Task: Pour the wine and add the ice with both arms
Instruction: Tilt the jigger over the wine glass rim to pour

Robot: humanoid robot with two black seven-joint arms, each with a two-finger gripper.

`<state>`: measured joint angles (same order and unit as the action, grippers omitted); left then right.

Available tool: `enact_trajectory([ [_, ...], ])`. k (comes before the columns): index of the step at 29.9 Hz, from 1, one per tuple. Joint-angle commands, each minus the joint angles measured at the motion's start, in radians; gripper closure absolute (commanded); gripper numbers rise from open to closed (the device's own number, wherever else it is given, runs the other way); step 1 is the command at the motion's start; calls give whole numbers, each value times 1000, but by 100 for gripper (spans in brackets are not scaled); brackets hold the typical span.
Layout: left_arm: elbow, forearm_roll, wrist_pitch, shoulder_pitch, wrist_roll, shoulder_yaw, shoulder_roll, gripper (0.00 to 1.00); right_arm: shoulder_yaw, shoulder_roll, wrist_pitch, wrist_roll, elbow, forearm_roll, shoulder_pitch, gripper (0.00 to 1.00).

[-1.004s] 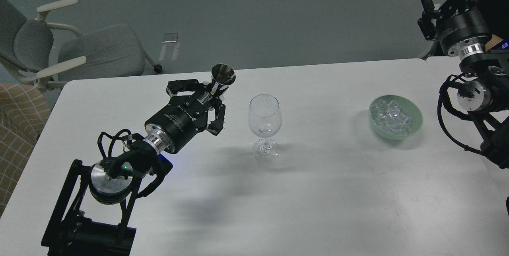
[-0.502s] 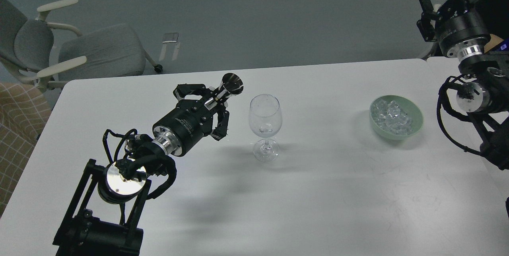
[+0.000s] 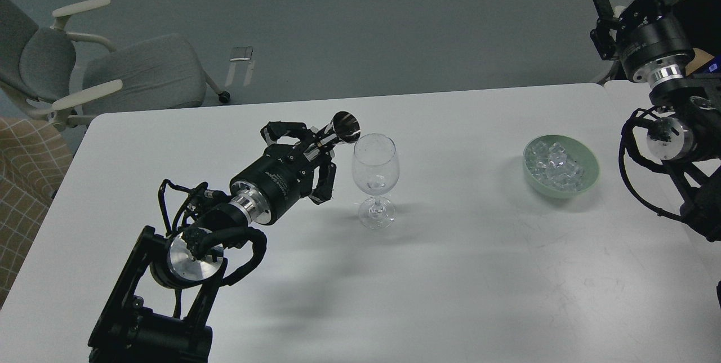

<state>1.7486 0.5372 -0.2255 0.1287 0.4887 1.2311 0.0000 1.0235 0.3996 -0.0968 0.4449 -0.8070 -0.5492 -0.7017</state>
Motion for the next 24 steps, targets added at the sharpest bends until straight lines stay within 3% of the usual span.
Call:
enact_trajectory([
  [1, -3, 46, 2, 2, 0, -4, 0, 100, 1, -2, 0, 0, -1, 0, 4, 0],
  [24, 2, 201, 3, 29, 0, -47, 0, 100, 1, 1, 0, 1, -1, 0, 7, 0],
])
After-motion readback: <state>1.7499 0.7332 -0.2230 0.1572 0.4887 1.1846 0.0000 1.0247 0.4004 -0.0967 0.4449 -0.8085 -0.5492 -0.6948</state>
